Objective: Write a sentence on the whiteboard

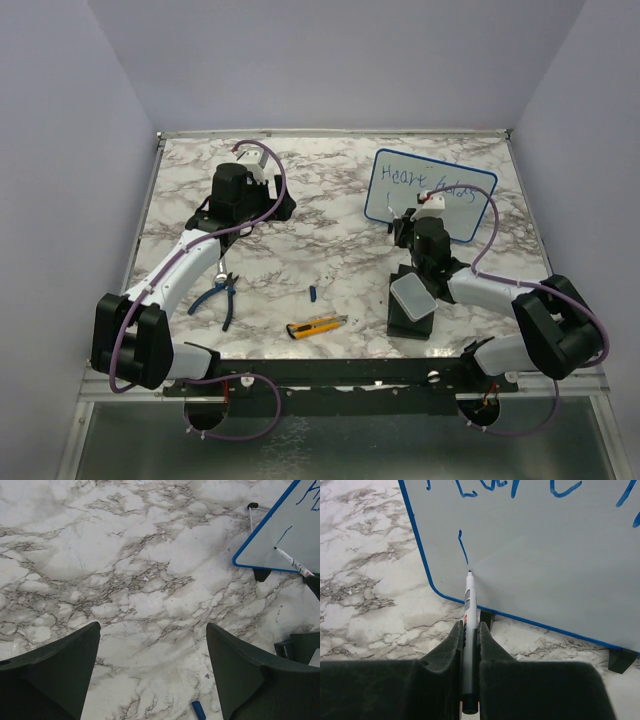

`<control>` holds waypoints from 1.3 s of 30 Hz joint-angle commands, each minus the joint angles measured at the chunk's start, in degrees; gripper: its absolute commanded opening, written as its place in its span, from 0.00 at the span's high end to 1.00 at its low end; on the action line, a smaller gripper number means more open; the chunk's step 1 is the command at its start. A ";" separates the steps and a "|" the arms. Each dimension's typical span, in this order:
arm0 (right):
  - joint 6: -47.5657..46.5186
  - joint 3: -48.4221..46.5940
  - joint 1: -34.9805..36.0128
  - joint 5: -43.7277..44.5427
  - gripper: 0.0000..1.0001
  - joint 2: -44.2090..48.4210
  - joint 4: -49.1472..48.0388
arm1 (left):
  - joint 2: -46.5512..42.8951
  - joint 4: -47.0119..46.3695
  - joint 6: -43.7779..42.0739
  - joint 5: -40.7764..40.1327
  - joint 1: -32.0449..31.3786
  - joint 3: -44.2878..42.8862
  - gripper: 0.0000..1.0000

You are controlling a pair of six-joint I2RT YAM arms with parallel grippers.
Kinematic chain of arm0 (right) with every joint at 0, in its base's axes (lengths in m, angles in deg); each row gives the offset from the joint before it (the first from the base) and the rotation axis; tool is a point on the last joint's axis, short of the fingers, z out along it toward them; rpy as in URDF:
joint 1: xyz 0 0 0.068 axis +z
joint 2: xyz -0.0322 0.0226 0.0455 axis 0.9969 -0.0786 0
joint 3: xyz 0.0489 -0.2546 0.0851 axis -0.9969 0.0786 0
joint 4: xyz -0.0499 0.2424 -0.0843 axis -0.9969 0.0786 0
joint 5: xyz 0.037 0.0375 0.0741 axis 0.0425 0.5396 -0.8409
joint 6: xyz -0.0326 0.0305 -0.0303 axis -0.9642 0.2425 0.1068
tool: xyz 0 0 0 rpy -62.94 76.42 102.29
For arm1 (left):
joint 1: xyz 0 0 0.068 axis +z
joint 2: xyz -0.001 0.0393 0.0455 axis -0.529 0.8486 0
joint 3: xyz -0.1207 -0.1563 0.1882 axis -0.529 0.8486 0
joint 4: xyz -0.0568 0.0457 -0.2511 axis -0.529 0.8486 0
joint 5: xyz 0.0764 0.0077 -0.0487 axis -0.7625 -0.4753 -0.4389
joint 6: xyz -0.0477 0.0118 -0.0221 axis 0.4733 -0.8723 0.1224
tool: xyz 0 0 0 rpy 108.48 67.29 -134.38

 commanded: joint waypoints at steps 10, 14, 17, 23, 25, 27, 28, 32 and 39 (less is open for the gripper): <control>1.53 0.96 0.52 -1.38 0.99 -0.92 1.07 | -1.12 0.69 -0.58 0.38 0.34 -0.57 0.13; 0.91 0.12 0.50 -0.48 0.99 -1.31 1.29 | -1.20 0.59 -0.59 0.51 0.36 -0.57 0.13; 0.58 -0.22 0.49 0.05 0.99 -1.37 1.19 | -1.31 0.62 -0.59 0.55 0.29 -0.46 0.12; -0.52 -0.32 0.54 1.08 0.99 -0.10 0.41 | -1.39 0.50 -0.50 0.59 0.31 -0.48 0.13; -0.68 -0.55 0.54 1.43 0.99 0.01 0.22 | -1.36 0.54 -0.45 0.68 0.33 -0.48 0.13; -0.98 -0.74 0.54 1.76 0.99 0.16 -0.10 | -1.38 0.57 -0.45 0.73 0.29 -0.46 0.12; -1.20 -0.75 0.54 1.91 0.99 0.30 -0.25 | -1.39 0.53 -0.43 0.73 0.33 -0.40 0.12; -1.87 -0.81 0.50 2.68 0.99 1.11 -0.77 | -1.43 0.53 -0.36 0.68 0.34 -0.39 0.13; -2.41 -1.02 0.49 3.20 0.99 1.55 -1.78 | -1.41 0.48 -0.33 0.77 0.34 -0.37 0.13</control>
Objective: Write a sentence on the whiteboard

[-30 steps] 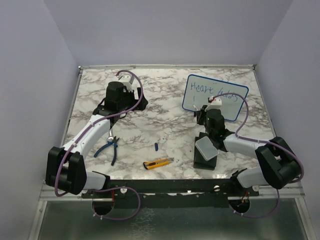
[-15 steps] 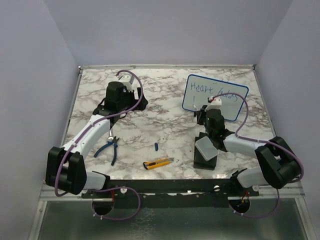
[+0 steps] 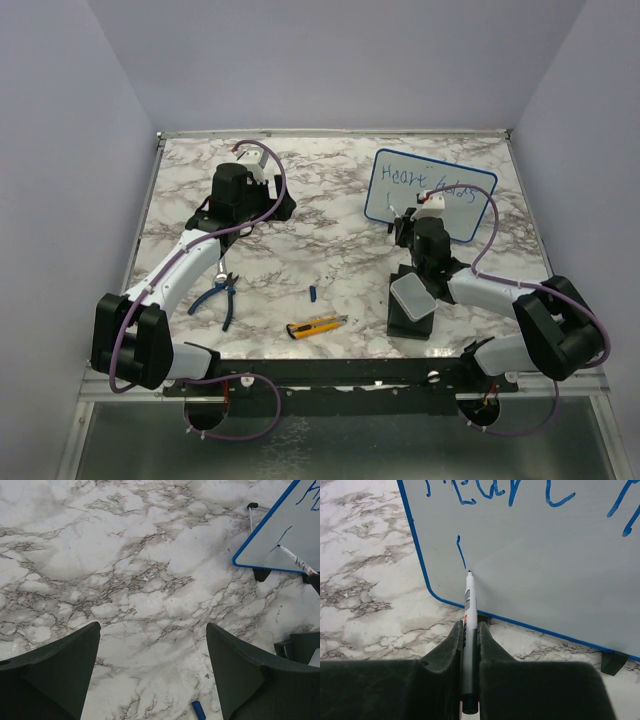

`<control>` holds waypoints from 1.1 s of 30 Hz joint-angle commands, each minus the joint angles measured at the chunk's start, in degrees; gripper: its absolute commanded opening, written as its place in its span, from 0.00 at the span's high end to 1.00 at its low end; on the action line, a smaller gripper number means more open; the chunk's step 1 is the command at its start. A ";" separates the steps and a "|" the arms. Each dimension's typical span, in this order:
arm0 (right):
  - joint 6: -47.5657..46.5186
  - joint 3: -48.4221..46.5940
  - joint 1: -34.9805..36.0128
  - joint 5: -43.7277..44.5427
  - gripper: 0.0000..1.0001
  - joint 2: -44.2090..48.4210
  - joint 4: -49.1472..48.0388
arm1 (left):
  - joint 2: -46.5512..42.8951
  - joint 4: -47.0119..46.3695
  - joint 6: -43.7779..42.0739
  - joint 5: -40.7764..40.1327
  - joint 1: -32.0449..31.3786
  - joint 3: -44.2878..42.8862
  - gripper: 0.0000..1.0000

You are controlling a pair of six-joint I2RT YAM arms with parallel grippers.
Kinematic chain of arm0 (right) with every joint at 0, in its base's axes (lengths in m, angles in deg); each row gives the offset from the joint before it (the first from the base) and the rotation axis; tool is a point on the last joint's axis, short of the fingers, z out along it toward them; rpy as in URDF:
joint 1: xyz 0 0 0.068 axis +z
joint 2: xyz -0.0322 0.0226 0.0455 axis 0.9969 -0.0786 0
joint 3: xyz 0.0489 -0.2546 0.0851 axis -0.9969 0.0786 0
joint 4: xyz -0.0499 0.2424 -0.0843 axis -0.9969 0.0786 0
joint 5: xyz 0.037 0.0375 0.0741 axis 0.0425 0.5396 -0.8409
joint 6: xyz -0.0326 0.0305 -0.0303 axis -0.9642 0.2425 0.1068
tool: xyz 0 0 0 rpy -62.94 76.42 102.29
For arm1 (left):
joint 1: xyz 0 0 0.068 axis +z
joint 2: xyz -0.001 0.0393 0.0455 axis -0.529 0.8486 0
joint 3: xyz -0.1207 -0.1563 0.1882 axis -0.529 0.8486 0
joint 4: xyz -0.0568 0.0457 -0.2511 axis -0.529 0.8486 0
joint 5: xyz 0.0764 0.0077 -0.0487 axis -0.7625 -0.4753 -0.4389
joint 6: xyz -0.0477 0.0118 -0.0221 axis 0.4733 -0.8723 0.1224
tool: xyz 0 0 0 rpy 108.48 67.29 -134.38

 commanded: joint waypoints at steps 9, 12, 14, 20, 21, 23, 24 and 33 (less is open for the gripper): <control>-1.39 -1.18 0.29 4.21 0.99 1.98 -2.61 | -1.36 0.48 -0.37 0.74 0.34 -0.39 0.13; -1.51 -0.93 0.26 4.86 0.99 2.48 -2.32 | -1.36 0.45 -0.32 0.85 0.34 -0.30 0.12; -1.39 -0.74 0.23 5.22 0.99 2.49 -2.03 | -1.41 0.46 -0.32 0.88 0.34 -0.35 0.12; 0.26 0.59 0.24 4.32 0.99 2.41 -0.69 | -1.53 0.41 -0.32 0.88 0.34 -0.30 0.12; 0.47 0.99 0.27 4.04 0.99 2.48 -0.61 | -1.54 0.44 -0.34 0.87 0.33 -0.26 0.12; 1.06 1.50 0.30 3.56 0.99 2.43 -0.21 | -1.54 0.42 -0.33 0.88 0.34 -0.29 0.13; 1.23 1.68 0.30 3.31 1.00 2.36 -0.02 | -1.54 0.43 -0.34 0.86 0.34 -0.35 0.13; 2.63 2.80 0.30 2.46 0.99 1.59 0.37 | -1.59 0.36 -0.26 0.88 0.33 -0.30 0.13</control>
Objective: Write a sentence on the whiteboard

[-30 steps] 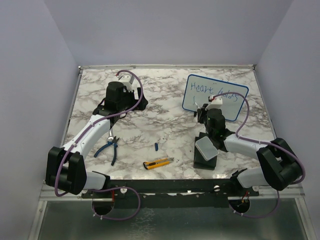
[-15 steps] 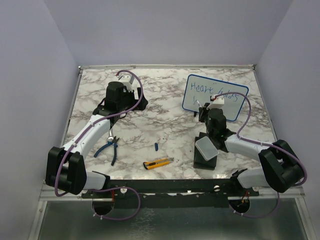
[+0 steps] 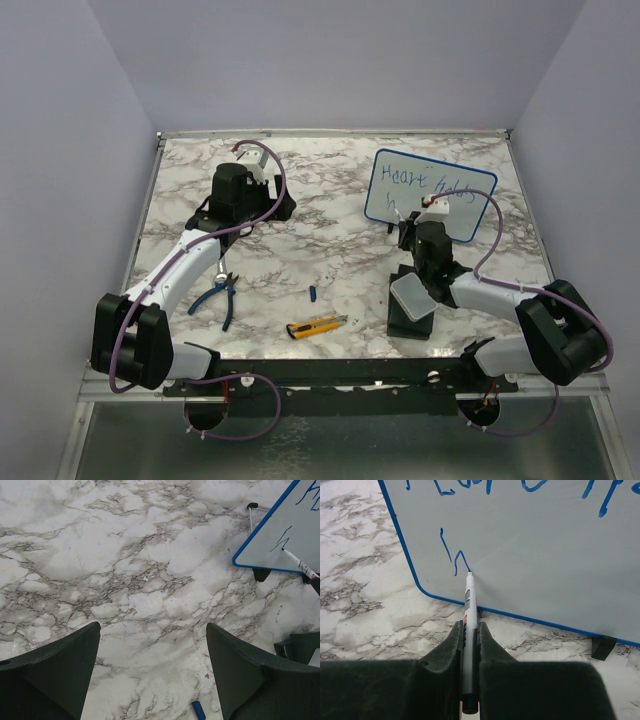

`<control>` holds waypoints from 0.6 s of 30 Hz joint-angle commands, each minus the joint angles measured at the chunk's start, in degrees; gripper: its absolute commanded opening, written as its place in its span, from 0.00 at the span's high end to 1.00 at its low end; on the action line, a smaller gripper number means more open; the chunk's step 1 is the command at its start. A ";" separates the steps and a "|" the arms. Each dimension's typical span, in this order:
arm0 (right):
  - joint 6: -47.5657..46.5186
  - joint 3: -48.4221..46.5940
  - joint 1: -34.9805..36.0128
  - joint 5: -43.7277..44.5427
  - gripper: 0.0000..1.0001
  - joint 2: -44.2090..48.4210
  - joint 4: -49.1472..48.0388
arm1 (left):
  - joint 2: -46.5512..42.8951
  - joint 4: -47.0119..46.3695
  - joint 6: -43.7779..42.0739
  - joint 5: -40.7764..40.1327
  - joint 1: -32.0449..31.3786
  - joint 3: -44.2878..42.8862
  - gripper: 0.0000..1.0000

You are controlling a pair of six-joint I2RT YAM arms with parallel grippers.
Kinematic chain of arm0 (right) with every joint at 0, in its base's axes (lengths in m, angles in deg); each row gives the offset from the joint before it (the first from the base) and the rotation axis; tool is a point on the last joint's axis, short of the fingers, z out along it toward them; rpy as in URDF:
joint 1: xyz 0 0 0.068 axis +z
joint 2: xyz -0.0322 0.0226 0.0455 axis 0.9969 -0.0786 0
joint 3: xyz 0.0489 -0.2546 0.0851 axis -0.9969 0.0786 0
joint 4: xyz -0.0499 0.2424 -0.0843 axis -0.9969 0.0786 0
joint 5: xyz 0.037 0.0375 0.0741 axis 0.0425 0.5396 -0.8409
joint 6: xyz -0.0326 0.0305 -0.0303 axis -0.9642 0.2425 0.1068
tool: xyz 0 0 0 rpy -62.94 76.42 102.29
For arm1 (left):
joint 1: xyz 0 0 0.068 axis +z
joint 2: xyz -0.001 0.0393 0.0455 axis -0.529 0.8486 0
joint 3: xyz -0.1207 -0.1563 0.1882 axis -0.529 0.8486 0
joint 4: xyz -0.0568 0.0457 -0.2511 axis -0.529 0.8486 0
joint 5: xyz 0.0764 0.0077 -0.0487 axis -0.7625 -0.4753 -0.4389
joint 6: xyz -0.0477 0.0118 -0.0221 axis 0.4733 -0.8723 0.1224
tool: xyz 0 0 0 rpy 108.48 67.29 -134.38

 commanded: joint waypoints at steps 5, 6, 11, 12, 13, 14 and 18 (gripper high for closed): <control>1.23 0.84 0.28 -0.70 0.99 -0.52 0.31 | -1.79 0.39 -0.25 0.86 0.34 -0.30 0.13; 1.20 0.88 0.26 -0.65 0.99 -0.49 0.42 | -1.80 0.41 -0.29 0.82 0.34 -0.30 0.13; 1.23 0.63 0.28 -0.82 0.99 -0.09 0.97 | -1.98 0.28 -0.24 0.86 0.34 -0.22 0.12; 1.35 0.58 0.28 -0.80 0.99 -0.09 1.12 | -1.98 0.28 -0.20 0.86 0.29 -0.22 0.12; 1.39 0.64 0.28 -0.88 0.99 -0.21 1.14 | -2.06 0.29 -0.22 0.86 0.33 -0.22 0.12; 1.50 0.66 0.28 -1.03 0.99 -0.33 1.15 | -2.13 0.31 -0.25 0.86 0.34 -0.22 0.13; 1.66 0.76 0.28 -1.32 0.99 -0.54 1.28 | -2.34 0.19 -0.21 0.77 0.29 -0.21 0.12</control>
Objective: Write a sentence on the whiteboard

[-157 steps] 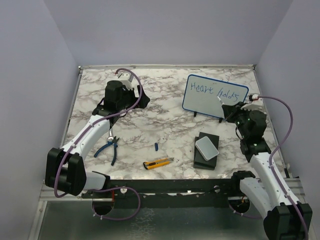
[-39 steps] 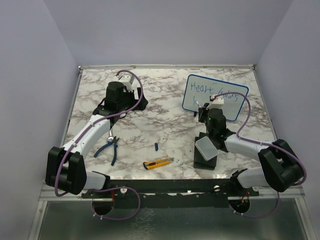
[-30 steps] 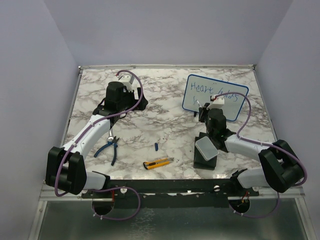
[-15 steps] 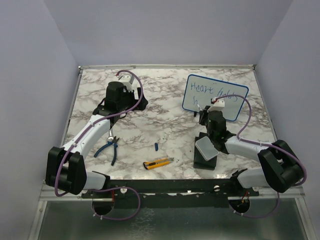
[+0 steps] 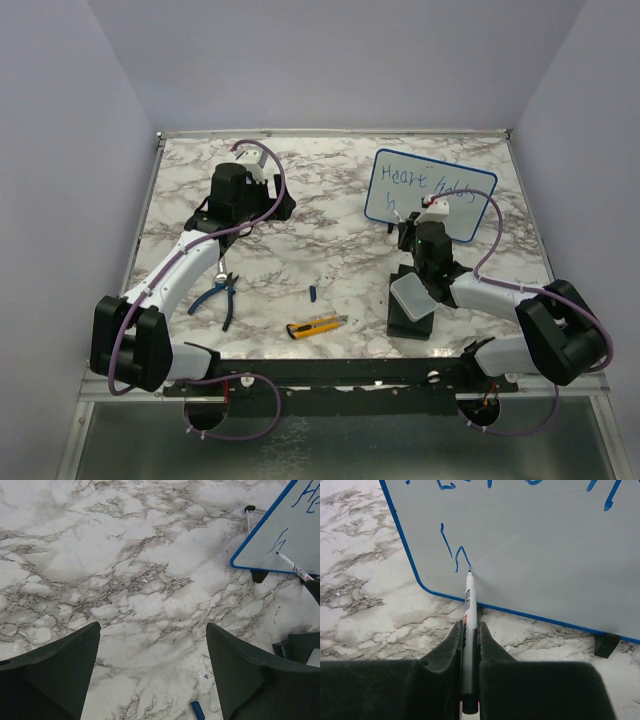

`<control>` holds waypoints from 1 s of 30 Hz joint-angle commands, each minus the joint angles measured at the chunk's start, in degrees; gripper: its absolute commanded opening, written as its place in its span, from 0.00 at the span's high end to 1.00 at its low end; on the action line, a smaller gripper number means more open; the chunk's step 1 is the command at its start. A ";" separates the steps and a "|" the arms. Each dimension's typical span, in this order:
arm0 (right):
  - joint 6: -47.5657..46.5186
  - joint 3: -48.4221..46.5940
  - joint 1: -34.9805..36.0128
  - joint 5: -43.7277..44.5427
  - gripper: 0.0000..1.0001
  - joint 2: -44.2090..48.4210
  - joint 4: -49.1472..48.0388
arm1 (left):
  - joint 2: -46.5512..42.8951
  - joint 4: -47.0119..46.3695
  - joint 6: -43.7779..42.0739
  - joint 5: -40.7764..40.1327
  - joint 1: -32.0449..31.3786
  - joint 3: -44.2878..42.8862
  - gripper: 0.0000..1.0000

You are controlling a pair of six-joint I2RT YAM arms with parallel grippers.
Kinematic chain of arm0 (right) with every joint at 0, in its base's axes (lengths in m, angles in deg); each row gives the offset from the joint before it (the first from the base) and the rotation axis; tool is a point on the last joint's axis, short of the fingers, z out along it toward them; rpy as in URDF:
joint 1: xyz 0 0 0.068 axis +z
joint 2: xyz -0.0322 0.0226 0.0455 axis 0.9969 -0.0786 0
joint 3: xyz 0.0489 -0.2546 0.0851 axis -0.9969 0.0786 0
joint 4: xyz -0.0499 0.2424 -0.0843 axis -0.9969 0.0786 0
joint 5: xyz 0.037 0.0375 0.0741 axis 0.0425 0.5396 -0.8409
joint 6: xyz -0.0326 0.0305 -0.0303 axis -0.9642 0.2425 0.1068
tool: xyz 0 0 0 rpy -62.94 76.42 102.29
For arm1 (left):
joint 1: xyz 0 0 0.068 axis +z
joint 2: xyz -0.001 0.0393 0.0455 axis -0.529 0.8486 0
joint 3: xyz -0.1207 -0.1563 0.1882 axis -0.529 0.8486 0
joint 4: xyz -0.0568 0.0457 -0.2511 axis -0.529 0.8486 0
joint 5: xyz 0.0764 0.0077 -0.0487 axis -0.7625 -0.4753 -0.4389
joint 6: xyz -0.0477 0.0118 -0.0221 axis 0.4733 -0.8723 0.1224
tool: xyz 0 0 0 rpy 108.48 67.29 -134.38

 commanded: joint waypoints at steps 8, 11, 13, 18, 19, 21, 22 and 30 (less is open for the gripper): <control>0.38 1.09 0.28 -0.92 0.99 1.54 0.88 | -1.95 0.20 -0.33 0.69 0.32 -0.13 0.12; -0.19 1.75 0.30 -1.35 0.99 4.44 1.08 | -2.05 0.14 -0.30 0.47 0.34 -0.04 0.12; -0.63 1.93 0.36 -0.79 0.99 6.45 1.79 | -2.09 0.08 -0.30 0.50 0.33 -0.04 0.13; -0.74 1.37 0.28 2.88 0.99 8.48 3.93 | -2.18 0.05 -0.26 0.55 0.34 0.06 0.12; -1.04 1.28 0.28 3.29 0.99 8.23 3.91 | -2.22 -0.01 -0.28 0.48 0.29 0.05 0.13; -1.49 1.41 0.23 4.13 0.99 8.01 3.49 | -2.30 -0.06 -0.30 0.47 0.31 0.05 0.12; -1.57 1.43 0.20 4.26 0.99 8.00 3.40 | -2.31 -0.05 -0.32 0.50 0.33 0.09 0.12; -1.89 1.26 -1.09 3.45 0.99 6.75 1.99 | -2.40 -0.05 -0.34 0.46 0.34 0.14 0.12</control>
